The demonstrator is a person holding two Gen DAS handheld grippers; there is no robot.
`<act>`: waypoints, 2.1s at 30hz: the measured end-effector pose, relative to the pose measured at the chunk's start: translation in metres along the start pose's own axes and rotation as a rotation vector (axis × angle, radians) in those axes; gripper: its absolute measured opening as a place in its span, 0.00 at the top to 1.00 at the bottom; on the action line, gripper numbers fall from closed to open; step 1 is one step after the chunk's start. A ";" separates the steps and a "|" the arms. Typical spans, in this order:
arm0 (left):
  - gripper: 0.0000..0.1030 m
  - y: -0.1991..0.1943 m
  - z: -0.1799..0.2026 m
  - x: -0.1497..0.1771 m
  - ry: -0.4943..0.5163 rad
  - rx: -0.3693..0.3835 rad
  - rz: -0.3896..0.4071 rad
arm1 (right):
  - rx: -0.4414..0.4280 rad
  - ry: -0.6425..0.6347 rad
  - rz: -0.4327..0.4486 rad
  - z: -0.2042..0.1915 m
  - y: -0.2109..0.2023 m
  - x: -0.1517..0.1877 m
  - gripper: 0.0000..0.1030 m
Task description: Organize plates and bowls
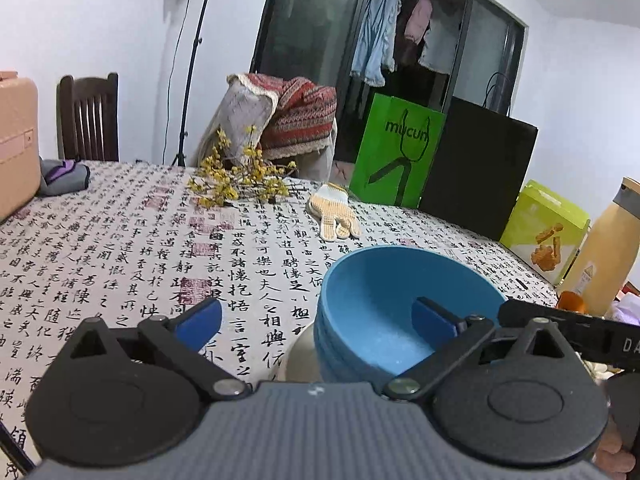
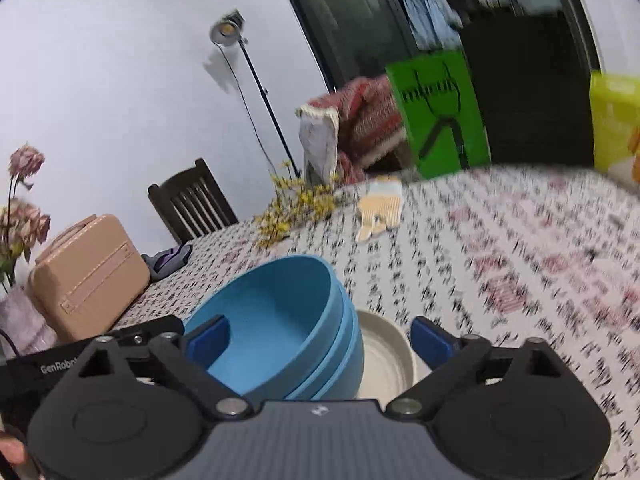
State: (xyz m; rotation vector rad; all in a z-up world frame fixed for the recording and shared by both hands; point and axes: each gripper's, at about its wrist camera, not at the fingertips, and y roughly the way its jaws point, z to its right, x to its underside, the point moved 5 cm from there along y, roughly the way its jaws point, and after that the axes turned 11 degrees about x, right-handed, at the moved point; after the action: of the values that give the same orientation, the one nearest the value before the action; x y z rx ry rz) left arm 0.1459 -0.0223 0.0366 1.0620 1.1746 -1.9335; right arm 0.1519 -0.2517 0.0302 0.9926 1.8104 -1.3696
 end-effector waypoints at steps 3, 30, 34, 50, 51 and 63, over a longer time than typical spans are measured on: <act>0.00 -0.008 0.003 0.004 0.018 -0.012 0.027 | 0.010 -0.036 0.050 -0.005 -0.011 0.006 0.00; 0.00 -0.064 0.007 0.060 0.105 -0.136 0.143 | 0.051 -0.112 0.220 -0.014 -0.071 0.059 0.00; 0.00 -0.065 0.005 0.066 0.101 -0.128 0.124 | 0.074 -0.138 0.230 -0.012 -0.077 0.064 0.00; 0.00 -0.075 -0.002 0.089 0.112 -0.138 0.130 | 0.111 -0.157 0.247 0.001 -0.092 0.096 0.00; 0.00 -0.076 -0.002 0.092 0.115 -0.136 0.127 | 0.110 -0.155 0.247 0.001 -0.092 0.098 0.00; 0.00 -0.079 0.004 0.116 0.178 -0.135 0.112 | 0.131 -0.168 0.234 0.005 -0.096 0.121 0.00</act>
State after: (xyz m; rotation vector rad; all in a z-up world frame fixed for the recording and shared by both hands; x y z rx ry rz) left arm 0.0245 -0.0058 -0.0321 1.2193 1.2936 -1.6764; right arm 0.0086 -0.2501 -0.0276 1.0851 1.4489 -1.3934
